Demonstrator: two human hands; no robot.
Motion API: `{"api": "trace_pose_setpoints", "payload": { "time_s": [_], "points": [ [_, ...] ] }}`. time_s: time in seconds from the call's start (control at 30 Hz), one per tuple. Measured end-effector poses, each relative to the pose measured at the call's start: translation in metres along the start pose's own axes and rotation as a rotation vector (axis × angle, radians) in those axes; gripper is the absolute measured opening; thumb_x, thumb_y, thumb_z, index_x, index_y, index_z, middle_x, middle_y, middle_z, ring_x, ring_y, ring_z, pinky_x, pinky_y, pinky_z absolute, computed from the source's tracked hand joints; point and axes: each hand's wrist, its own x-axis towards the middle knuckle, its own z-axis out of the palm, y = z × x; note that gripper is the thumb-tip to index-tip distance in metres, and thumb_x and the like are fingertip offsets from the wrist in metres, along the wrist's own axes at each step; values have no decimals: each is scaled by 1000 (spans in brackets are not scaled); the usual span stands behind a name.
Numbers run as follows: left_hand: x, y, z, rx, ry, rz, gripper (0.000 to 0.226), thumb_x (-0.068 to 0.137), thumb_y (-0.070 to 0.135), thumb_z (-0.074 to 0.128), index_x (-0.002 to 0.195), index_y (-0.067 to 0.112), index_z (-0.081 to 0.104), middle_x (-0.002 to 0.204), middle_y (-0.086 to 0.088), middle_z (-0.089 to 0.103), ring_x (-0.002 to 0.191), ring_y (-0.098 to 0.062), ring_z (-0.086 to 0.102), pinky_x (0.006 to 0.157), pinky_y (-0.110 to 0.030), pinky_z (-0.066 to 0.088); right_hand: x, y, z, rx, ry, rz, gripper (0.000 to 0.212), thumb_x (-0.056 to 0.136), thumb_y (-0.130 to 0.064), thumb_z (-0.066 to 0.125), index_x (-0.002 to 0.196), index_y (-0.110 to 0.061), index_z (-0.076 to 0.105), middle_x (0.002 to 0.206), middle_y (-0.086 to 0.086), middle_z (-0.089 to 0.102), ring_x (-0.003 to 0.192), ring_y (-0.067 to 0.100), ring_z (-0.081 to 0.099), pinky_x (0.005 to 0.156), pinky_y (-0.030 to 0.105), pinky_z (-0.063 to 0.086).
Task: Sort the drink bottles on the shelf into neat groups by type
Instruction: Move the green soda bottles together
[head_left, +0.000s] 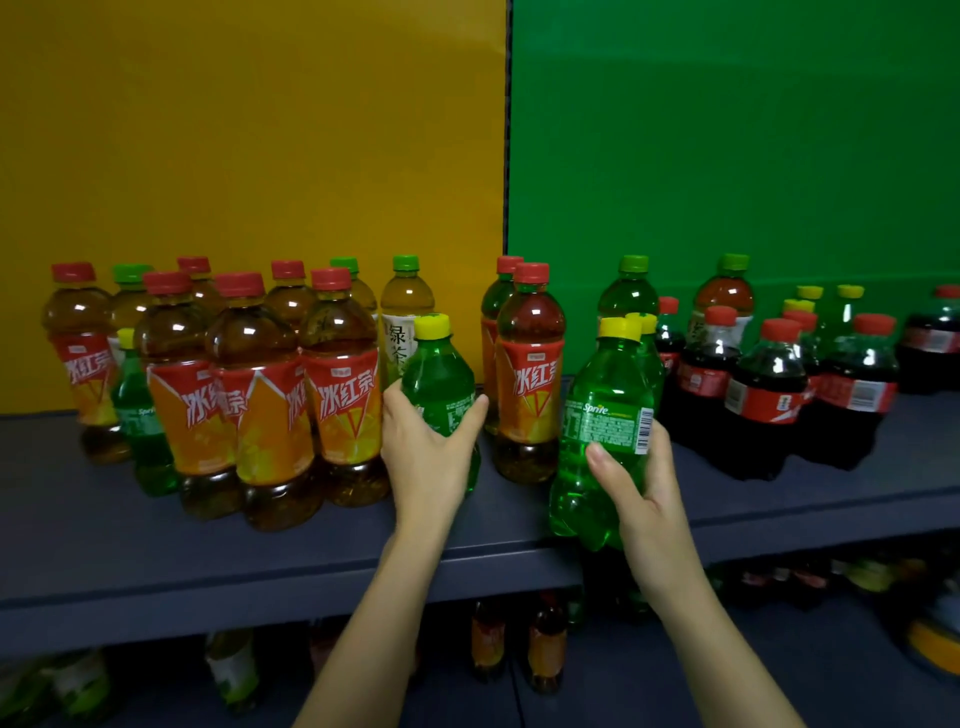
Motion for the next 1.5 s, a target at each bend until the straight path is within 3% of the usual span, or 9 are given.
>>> {"api": "trace_pose_setpoints", "payload": {
  "time_s": [0.17,0.33,0.5,0.67,0.9,1.0,1.13,1.37,1.5],
  "points": [
    [-25,21,-22,-118,-100,93,55,70,33,77,114,14,50,108,-4,62,100,-17,59,87,-32,50,-18,-7,-1,-3,75,-10,74,61,-53,63,128,-29,42,109,-17,64,105,5,61,89,30,50],
    [-47,39,-26,-273,-298,67,39,70,26,78,102,28,54,93,15,65,84,5,61,73,-14,50,-43,-13,-19,-13,164,6,63,61,-50,64,119,-33,48,102,-19,67,98,4,64,78,23,54],
    [-76,59,-1,-364,-440,55,45,67,31,80,102,20,55,87,11,66,79,1,63,67,-16,50,-62,-23,-55,-59,277,21,64,62,-52,66,122,-34,48,108,-18,65,104,6,61,87,32,51],
    [-109,79,47,-446,-540,-6,41,65,33,80,95,27,54,85,8,67,79,-7,65,70,-32,55,-73,-30,-114,-97,339,-7,51,66,-44,68,114,-37,51,97,-21,66,96,7,64,71,22,53],
    [-154,125,139,-517,-591,-19,32,71,20,78,94,26,56,82,8,65,73,-5,63,67,-29,55,-68,-41,-228,-174,376,-38,64,61,-53,64,120,-34,49,101,-20,65,97,4,63,72,18,52],
    [-174,144,180,-542,-607,-33,35,69,23,80,94,30,57,83,9,67,77,-7,65,70,-31,56,-60,-44,-282,-208,375,-37,77,61,-57,65,130,-31,43,118,-16,60,112,7,57,89,30,51],
    [-196,166,232,-580,-611,-49,40,62,36,78,96,28,58,92,5,68,83,-9,66,70,-20,53,-45,-44,-340,-222,370,-42,51,74,-37,67,122,-34,47,102,-25,64,97,-5,61,76,17,51],
    [-210,189,314,-566,-612,-62,30,75,19,75,96,30,56,91,11,67,80,5,63,64,-6,45,-5,-30,-409,-228,397,-36,30,87,-17,59,102,-41,48,83,-37,63,81,-18,58,66,6,46],
    [-206,192,360,-524,-588,-47,29,75,23,75,95,31,55,90,14,64,80,9,60,68,-6,43,25,-19,-443,-244,357,-65,46,75,-45,65,116,-30,50,96,-28,66,92,-5,62,80,24,51]
  ]
}}
